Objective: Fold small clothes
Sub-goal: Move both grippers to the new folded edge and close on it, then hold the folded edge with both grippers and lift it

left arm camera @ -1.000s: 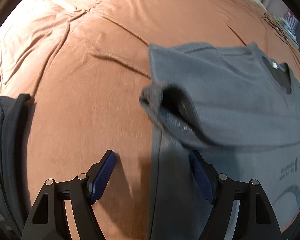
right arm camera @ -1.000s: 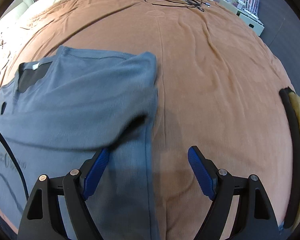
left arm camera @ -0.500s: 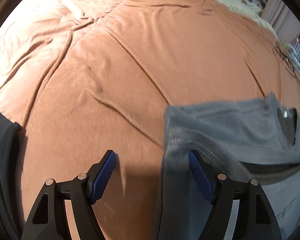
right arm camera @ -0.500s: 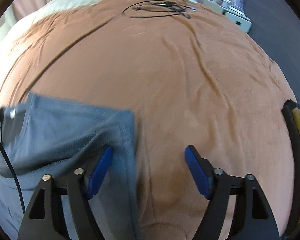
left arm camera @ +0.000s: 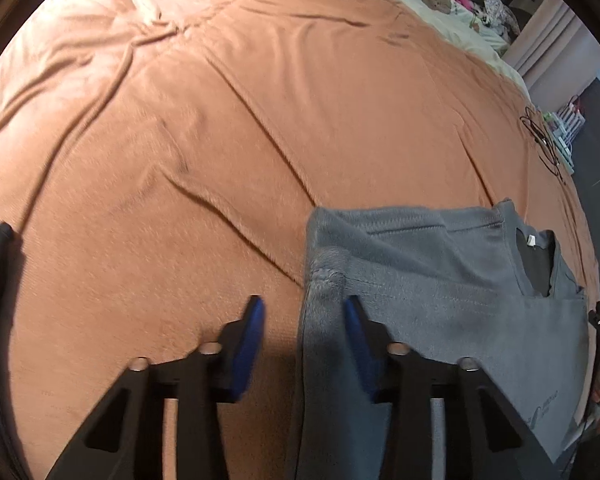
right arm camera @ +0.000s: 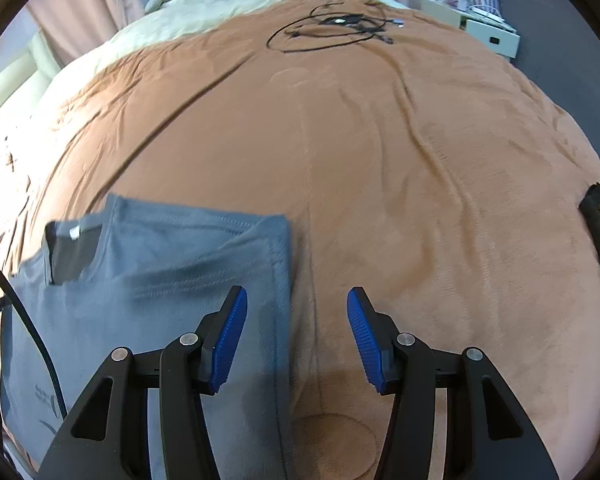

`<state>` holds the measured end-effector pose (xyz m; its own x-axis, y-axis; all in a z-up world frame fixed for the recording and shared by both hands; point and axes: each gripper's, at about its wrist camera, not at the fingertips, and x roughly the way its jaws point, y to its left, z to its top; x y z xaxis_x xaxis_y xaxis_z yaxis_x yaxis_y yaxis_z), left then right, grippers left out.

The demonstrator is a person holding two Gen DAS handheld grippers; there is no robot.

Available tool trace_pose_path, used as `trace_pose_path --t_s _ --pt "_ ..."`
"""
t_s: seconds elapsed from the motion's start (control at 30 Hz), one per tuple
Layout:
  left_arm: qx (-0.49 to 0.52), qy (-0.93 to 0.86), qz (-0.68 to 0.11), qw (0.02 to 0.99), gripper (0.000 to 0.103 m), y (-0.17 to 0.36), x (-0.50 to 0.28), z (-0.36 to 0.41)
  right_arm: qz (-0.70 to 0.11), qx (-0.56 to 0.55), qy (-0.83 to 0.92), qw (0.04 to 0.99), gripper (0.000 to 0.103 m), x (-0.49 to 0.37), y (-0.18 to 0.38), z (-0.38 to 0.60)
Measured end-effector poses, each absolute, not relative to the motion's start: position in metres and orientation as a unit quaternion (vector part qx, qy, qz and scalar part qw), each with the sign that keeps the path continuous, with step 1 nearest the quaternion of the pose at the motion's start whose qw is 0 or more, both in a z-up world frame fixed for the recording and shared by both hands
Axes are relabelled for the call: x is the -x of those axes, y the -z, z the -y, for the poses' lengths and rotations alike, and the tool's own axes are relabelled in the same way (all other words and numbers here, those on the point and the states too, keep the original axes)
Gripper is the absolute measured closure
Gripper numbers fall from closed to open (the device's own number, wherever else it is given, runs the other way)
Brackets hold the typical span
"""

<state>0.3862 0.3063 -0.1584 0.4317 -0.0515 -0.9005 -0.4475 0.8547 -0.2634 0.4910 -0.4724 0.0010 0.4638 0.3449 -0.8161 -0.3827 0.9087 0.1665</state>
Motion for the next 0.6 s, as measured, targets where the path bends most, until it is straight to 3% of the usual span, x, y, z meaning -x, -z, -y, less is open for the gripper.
trace_pose_path --t_s 0.2,0.27,0.33,0.6 --pt "0.243 -0.115 -0.505 0.82 0.091 0.147 -0.373 -0.298 -0.473 0.041 -0.212 0.854 0.069 -0.507 0.001 0.457" --pt "0.241 -0.115 -0.5 0.824 0.094 0.142 -0.368 -0.297 -0.469 0.06 -0.21 0.856 0.088 -0.508 0.002 0.449" --pt "0.238 -0.115 -0.493 0.829 0.096 0.135 -0.364 -0.295 -0.463 0.078 -0.209 0.858 0.096 -0.505 0.002 0.444" --pt "0.214 -0.118 -0.462 0.852 0.099 0.103 -0.352 -0.285 -0.428 0.068 -0.214 0.876 0.1 -0.483 -0.02 0.454"
